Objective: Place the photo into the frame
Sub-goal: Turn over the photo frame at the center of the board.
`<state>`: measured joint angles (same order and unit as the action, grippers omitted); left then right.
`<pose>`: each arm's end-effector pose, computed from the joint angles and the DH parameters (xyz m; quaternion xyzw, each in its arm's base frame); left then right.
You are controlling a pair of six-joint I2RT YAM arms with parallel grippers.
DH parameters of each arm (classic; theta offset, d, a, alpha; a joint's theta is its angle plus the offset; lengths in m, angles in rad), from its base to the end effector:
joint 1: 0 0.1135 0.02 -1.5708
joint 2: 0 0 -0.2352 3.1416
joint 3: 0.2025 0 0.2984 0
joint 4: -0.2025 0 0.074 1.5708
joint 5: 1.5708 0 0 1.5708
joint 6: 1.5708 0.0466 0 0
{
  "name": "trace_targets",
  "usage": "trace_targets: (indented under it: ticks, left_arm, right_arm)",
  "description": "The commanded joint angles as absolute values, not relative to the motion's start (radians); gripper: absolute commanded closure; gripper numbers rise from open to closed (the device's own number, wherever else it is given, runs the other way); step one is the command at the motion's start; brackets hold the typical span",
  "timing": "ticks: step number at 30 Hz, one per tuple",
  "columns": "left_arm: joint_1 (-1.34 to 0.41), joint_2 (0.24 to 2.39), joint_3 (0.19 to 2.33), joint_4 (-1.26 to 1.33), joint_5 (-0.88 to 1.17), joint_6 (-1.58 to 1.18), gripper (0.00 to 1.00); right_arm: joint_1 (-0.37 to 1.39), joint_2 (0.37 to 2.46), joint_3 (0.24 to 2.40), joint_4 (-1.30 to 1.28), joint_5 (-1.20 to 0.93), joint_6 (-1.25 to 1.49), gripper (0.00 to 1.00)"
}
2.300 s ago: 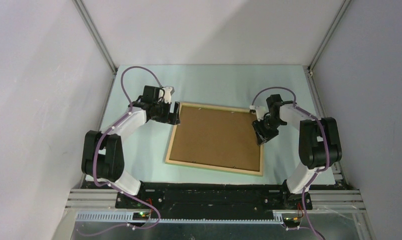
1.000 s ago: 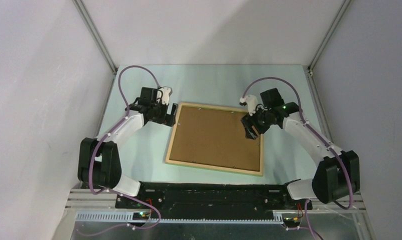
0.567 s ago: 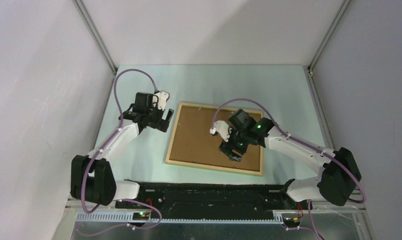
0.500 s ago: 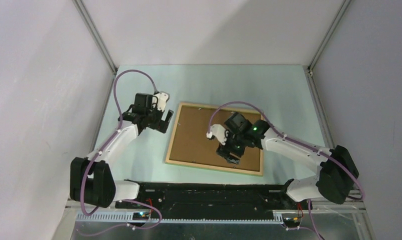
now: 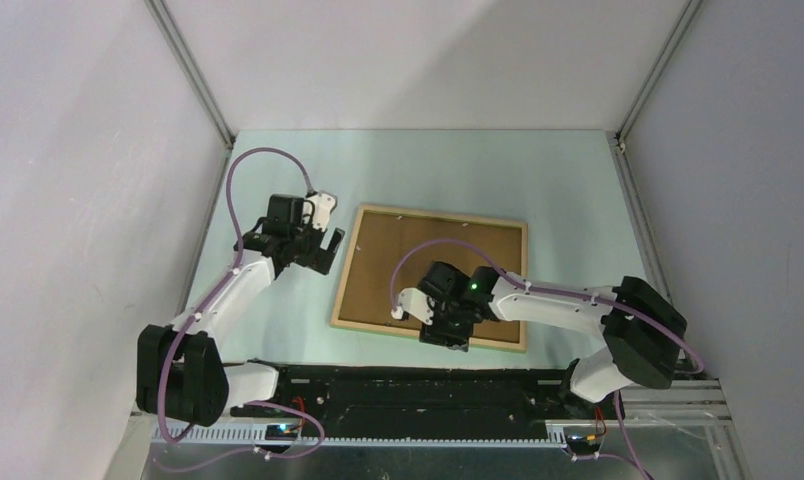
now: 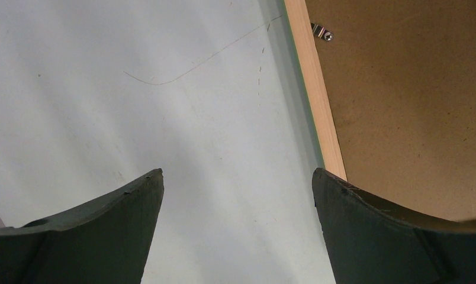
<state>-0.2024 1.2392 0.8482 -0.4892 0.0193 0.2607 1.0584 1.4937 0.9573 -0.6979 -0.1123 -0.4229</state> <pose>0.3068 -0.0639 0.1870 0.2191 0.9151 0.0008 0.3386 0.1541 0.2845 0.1366 -0.6711 0.7201 0.1048 0.1415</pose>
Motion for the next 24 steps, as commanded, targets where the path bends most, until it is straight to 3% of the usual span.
trace_targets:
  ticks: [1,14,24]
  left_arm:
    - [-0.197,1.214,0.847,-0.481,0.003,0.251,0.0]
    - [-0.198,1.229,0.855,-0.484,0.003,0.249,0.0]
    - [-0.197,1.22,0.856,-0.486,0.004,0.252,0.0]
  right_arm:
    - [1.077,1.526,0.953,-0.631,-0.055,-0.415,0.38]
    - [1.093,1.626,0.951,-0.583,0.0,-0.383,0.52]
    - [1.055,1.637,0.944,-0.572,0.058,-0.402,0.8]
